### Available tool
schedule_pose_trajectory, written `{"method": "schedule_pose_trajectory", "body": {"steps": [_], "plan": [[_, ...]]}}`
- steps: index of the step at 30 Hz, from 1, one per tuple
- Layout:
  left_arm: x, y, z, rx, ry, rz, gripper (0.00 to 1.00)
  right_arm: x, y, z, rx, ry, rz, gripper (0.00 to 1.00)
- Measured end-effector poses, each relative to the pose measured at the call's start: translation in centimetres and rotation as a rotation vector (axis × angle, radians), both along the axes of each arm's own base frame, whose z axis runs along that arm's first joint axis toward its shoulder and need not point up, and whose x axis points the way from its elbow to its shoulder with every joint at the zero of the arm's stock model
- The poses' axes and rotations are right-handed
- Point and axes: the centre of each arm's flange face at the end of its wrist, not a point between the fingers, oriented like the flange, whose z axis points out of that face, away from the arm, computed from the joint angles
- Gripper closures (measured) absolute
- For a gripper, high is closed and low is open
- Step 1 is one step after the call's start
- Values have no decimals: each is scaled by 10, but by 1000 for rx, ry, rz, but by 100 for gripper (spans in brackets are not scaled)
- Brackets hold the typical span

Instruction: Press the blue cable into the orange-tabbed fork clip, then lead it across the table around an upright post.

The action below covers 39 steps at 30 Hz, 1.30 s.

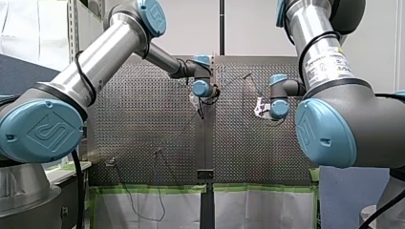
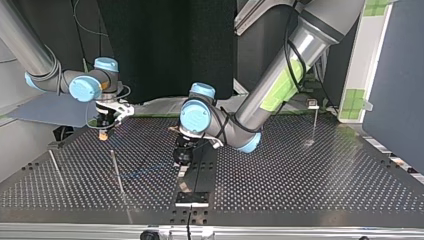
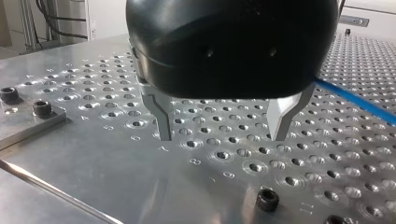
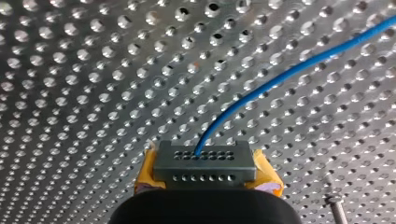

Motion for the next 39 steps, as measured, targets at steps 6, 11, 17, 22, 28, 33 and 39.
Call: {"method": "schedule_pose_trajectory", "body": {"steps": [6,11,17,22,28,33,39], "plan": [[0,0,-1,2,3,0,0,-1,2,-14,7,1,-3,100],[0,1,-1,4,5,1,0,-2,3,-21,15,4,-4,100],[0,1,-1,5,5,0,0,-3,4,-27,16,6,-8,100],[0,1,-1,5,6,-1,0,-5,8,-33,19,8,-13,100],[0,1,-1,7,8,-1,0,-7,12,-43,16,8,-15,100],[0,2,-2,9,12,-1,0,-6,14,-58,37,19,-12,100],[0,2,-2,9,12,-1,0,-10,20,-88,72,37,-23,100]]}}
